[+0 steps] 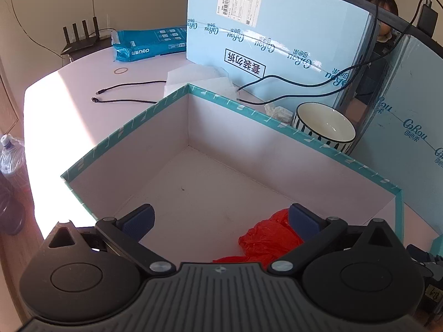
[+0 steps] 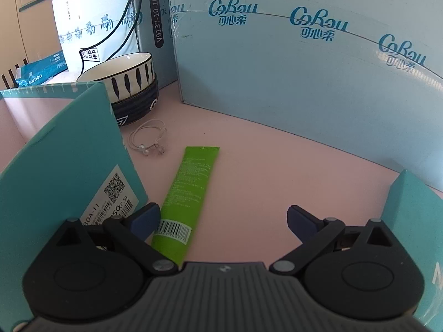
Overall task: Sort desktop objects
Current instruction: 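Lower the open right gripper over the green tube, then close the right gripper on the green tube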
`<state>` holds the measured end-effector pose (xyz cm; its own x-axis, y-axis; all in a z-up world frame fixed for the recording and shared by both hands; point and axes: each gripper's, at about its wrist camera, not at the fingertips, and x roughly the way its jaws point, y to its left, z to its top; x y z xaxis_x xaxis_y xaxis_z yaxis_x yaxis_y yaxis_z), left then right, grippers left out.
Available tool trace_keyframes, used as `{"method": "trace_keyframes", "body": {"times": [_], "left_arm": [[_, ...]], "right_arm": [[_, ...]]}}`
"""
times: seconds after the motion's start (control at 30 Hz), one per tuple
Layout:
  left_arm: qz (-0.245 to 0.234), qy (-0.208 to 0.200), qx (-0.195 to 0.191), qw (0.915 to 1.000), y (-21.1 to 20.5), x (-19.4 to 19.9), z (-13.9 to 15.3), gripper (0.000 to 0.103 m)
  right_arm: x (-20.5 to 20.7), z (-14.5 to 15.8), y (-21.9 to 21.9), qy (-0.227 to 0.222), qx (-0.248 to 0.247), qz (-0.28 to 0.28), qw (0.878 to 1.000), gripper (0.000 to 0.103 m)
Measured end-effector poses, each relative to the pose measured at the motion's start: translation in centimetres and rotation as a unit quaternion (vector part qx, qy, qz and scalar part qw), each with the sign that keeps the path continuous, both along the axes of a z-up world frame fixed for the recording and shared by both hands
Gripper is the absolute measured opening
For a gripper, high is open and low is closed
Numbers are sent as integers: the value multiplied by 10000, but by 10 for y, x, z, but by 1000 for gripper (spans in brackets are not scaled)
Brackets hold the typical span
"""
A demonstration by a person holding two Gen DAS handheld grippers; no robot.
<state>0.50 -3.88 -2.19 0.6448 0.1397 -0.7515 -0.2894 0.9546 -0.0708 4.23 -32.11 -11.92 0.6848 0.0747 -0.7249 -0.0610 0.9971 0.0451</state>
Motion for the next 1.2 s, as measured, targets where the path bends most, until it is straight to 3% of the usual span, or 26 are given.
{"method": "trace_keyframes", "body": {"times": [0.27,0.4,0.6,0.7,0.77,0.93,1.2], "left_arm": [[261,19,10,9997,8,-10,1,103],[321,20,10,9995,9,-10,2,103],[310,45,-12,9995,8,-7,0,103],[288,70,-40,9996,6,-7,-1,103],[275,85,-56,9996,5,-6,-1,103],[300,70,-109,9995,6,-6,-1,103],[305,41,-144,9994,6,-4,0,103]], "right_arm": [[19,-7,-7,199,200,278,9992,103],[22,-10,0,315,-353,53,9989,103],[11,-13,-10,148,-270,-359,9989,102],[9,-14,-13,87,-147,-237,9996,90],[9,-11,-10,35,-139,-49,9999,66],[11,-7,-6,57,3,170,9998,32],[7,-4,-6,46,226,5,9997,31]]}}
